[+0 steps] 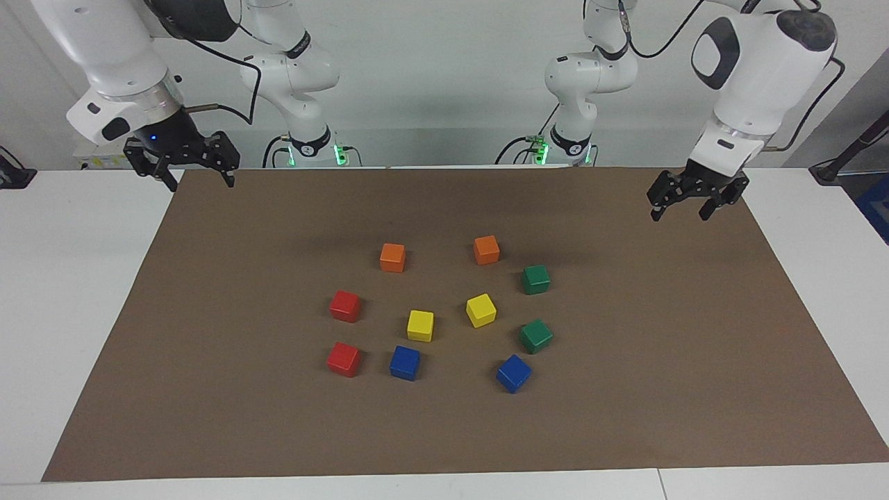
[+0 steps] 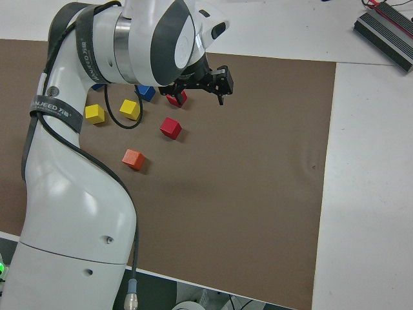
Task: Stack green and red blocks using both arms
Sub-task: 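Reach the left gripper to a green block while the right gripper reaches a red block, then grasp the green block with the left gripper while the right gripper grasps the red block, then carry the green block outward with the left gripper while the right gripper carries red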
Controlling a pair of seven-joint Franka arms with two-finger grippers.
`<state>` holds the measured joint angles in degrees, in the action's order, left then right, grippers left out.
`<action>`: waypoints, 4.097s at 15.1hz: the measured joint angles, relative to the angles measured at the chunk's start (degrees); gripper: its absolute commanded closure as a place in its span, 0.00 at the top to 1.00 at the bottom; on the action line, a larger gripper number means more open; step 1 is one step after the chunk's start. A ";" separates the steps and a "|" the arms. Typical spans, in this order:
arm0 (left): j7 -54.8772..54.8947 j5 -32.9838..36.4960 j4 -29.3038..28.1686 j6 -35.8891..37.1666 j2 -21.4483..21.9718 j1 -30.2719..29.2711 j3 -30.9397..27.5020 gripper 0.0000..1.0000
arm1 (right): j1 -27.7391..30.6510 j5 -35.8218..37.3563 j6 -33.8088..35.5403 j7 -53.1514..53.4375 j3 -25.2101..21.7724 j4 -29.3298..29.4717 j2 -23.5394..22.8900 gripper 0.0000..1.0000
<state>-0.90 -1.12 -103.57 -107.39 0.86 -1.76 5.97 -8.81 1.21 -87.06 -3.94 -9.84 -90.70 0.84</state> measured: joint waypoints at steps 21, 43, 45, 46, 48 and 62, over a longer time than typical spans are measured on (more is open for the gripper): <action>-28.47 1.81 -8.78 -23.23 -18.97 18.10 0.28 1.00 | -14.47 -4.40 -35.89 41.90 1.44 -11.07 -19.55 1.00; -10.93 2.17 -6.80 -21.44 -16.84 2.41 -1.37 0.00 | -14.83 -4.35 -44.90 37.70 1.35 -18.94 -23.45 0.00; -5.89 2.17 -6.55 -23.35 -18.16 -0.39 -1.46 0.00 | -14.78 -4.34 -44.82 37.19 1.29 -18.93 -23.44 0.00; -4.22 2.17 -6.34 -24.01 -18.94 -1.31 -1.47 0.00 | -14.72 -4.34 -44.61 36.21 1.19 -18.90 -23.32 0.00; -2.51 2.17 -6.15 -24.96 -20.18 -1.86 -1.46 0.00 | -13.98 -4.33 -43.20 32.46 0.91 -18.69 -22.14 0.00; 6.71 6.32 -6.21 -26.19 -22.38 -3.52 -1.21 1.00 | 5.82 -1.76 -44.07 0.70 0.56 -25.35 -14.94 0.00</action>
<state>5.81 5.20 -109.78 -133.58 -21.51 -5.29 4.76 -2.99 -0.55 -131.13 -3.24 -9.28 -116.05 -14.10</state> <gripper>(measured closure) 0.454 0.449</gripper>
